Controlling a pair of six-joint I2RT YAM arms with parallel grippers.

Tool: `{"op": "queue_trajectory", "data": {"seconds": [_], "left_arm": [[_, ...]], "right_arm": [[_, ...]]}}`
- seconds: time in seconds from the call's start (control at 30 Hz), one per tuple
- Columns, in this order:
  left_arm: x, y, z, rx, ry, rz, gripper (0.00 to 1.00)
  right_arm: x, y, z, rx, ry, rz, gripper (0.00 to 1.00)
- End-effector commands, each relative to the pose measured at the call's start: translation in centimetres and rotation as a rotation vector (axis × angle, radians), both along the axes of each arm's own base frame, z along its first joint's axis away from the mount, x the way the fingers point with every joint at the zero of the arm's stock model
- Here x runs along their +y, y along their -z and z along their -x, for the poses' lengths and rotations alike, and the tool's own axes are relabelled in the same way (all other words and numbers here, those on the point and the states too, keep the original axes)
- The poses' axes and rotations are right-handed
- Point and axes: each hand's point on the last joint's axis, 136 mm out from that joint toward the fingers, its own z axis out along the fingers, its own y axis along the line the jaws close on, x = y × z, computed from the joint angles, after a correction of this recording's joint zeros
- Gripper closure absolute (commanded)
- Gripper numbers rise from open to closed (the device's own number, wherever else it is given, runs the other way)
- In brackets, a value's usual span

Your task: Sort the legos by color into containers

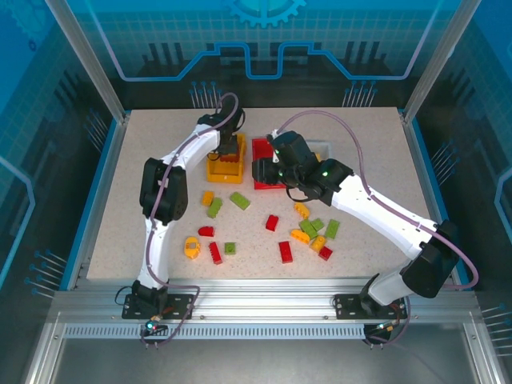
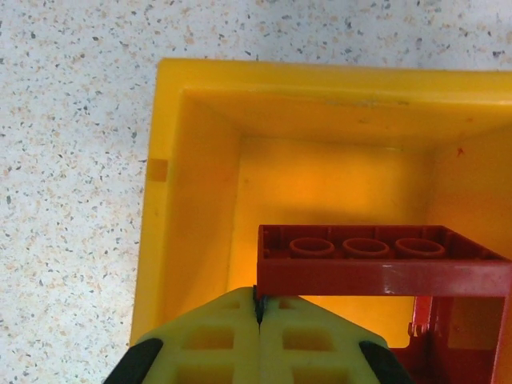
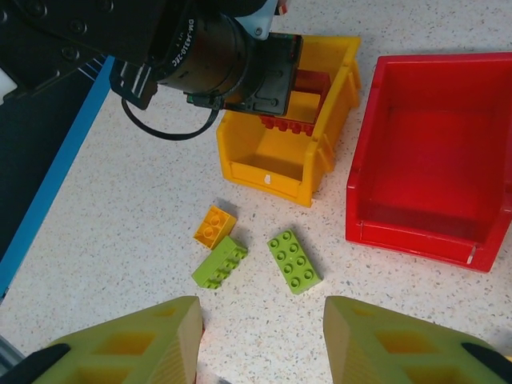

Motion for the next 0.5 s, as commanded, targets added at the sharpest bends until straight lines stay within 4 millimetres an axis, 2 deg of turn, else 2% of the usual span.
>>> {"op": "queue_trajectory", "data": {"seconds": [0.0,0.23,0.37,0.47], "left_arm": [[0.7,0.0,-1.0,-0.005,-0.028,0.011,1.00],[0.1,1.6,-2.0,0.012,-0.018,0.020,1.00],[-0.3,1.6,-1.8,0.022,-0.020,0.040,0.80],[-0.5,0.5,-1.3,0.008,-0.020,0.050,0.71]], "right_arm": [[-0.2,0.0,0.1,0.012,0.006,-0.024,0.55],[-0.5,0.6,0.2,0.024,0.011,-0.006,0.54],[-0.9,1.4,0.3,0.041,0.023,0.008,0.54],[-1.7,2.0,0.5,0.053,0.039,0.025,0.53]]}}
